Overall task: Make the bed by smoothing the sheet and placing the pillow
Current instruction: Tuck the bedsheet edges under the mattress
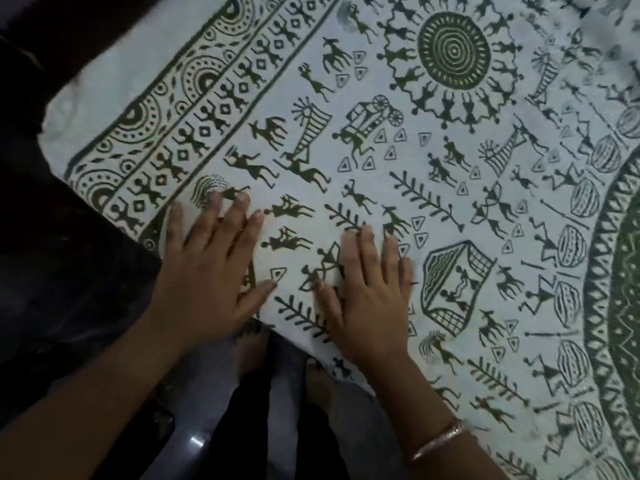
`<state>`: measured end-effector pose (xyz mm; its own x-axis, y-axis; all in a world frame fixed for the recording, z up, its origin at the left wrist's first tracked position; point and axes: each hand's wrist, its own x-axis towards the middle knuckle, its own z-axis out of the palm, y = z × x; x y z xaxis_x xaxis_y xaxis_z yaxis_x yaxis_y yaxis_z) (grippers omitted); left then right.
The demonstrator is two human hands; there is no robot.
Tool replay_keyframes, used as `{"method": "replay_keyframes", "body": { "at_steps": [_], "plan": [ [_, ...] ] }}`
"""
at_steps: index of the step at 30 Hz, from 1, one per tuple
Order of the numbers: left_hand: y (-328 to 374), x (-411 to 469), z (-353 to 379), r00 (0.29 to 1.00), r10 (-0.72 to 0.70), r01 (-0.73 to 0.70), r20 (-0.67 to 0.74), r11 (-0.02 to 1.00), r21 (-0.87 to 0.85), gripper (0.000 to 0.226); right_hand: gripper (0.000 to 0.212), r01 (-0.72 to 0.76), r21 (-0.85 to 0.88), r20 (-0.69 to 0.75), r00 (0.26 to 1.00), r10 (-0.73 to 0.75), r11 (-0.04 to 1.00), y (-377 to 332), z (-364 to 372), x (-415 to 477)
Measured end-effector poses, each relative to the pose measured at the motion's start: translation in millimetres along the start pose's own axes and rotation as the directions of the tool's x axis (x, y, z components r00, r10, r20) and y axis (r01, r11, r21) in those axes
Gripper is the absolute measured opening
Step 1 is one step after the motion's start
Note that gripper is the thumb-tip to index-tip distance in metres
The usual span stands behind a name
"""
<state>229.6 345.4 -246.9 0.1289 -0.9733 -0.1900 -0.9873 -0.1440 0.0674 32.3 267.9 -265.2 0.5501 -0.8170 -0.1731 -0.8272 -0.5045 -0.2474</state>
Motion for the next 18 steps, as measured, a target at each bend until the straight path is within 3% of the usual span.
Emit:
{"method": "replay_keyframes", "body": {
  "at_steps": [3, 5, 9, 14, 18],
  "plan": [
    [52.8, 23.8, -10.2, 0.987, 0.142, -0.144, -0.079, 0.989, -0.019, 0.069, 0.068, -0.082, 0.069, -0.063, 0.994, 0.087, 0.994, 9.3, -4.8, 1.8],
    [87.9, 40.4, -7.1, 0.975, 0.207, -0.21, -0.077, 0.977, -0.04, 0.065, 0.071, -0.071, 0.022, -0.012, 0.997, 0.071, 0.997, 18.1, -5.3, 7.3],
    [110.7, 43.4, 11.2, 0.959, 0.281, -0.279, 0.021, 0.958, -0.066, 0.06, 0.063, -0.038, -0.048, -0.008, 0.999, 0.038, 0.998, 54.9, -3.1, -13.3],
    [131.5, 36.6, 11.0, 0.986, 0.162, -0.163, 0.022, 0.987, 0.012, 0.063, 0.064, -0.248, 0.034, -0.115, 0.961, 0.25, 0.968, 89.9, -11.4, -53.4],
    [183.3, 42.0, 13.9, 0.936, 0.351, -0.352, -0.026, 0.934, -0.057, 0.064, 0.065, -0.232, 0.029, -0.165, 0.958, 0.234, 0.972, 101.3, -9.7, -58.7]
  ]
}}
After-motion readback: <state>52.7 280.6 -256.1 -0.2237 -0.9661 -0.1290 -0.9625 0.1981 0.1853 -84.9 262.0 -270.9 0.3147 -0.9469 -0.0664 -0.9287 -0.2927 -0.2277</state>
